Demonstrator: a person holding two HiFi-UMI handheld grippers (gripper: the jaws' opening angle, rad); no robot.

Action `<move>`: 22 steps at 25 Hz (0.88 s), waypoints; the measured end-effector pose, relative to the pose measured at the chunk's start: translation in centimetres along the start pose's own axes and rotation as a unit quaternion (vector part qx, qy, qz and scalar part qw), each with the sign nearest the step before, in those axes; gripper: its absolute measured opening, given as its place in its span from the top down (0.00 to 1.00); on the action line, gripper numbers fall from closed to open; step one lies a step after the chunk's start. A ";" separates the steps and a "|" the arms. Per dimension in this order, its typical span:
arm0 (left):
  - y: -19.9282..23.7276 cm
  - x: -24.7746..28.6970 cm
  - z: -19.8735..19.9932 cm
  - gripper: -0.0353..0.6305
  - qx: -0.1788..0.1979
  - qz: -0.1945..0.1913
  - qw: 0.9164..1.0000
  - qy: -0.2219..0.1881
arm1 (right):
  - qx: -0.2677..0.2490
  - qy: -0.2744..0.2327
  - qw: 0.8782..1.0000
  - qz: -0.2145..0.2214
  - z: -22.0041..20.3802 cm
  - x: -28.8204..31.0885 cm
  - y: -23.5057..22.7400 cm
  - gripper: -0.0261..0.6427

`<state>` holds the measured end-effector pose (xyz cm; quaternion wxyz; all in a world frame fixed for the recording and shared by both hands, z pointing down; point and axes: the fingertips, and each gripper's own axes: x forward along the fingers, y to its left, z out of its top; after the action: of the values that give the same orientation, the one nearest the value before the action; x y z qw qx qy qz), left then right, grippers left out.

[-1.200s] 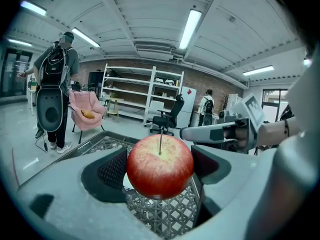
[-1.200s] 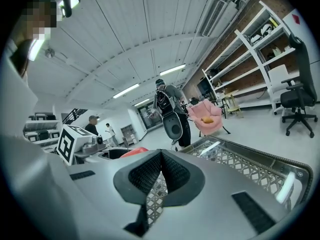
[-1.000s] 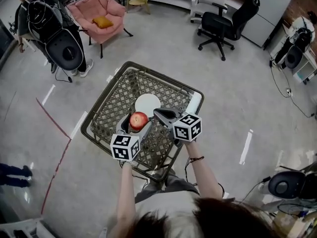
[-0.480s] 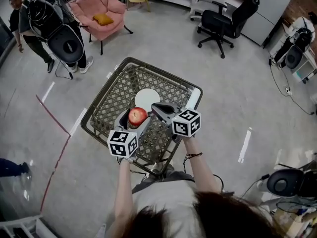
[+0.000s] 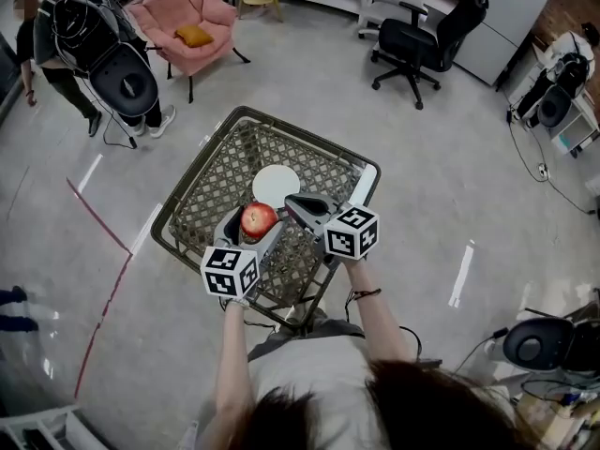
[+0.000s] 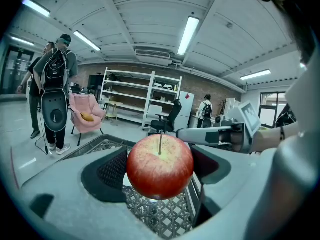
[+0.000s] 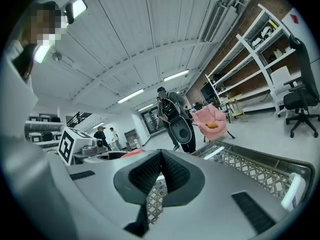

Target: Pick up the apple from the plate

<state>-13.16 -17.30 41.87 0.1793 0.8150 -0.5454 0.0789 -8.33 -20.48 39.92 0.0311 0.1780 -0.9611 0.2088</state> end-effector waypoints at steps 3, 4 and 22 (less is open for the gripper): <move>0.3 -0.3 0.1 0.34 0.000 0.004 1.000 -0.002 | 0.000 0.000 1.000 0.000 -0.2 -0.1 0.1 0.95; 0.3 -0.4 0.1 0.34 0.000 0.005 1.000 -0.002 | 0.000 0.000 1.000 0.000 -0.2 -0.1 0.2 0.95; -1.1 -0.6 -0.6 0.34 0.005 -0.003 1.000 0.001 | -0.001 -0.005 1.000 0.001 -0.5 -1.0 0.9 0.95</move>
<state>-12.39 -16.16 42.05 0.1759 0.8176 -0.5420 0.0823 -7.74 -19.24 39.88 0.0267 0.1780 -0.9616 0.2072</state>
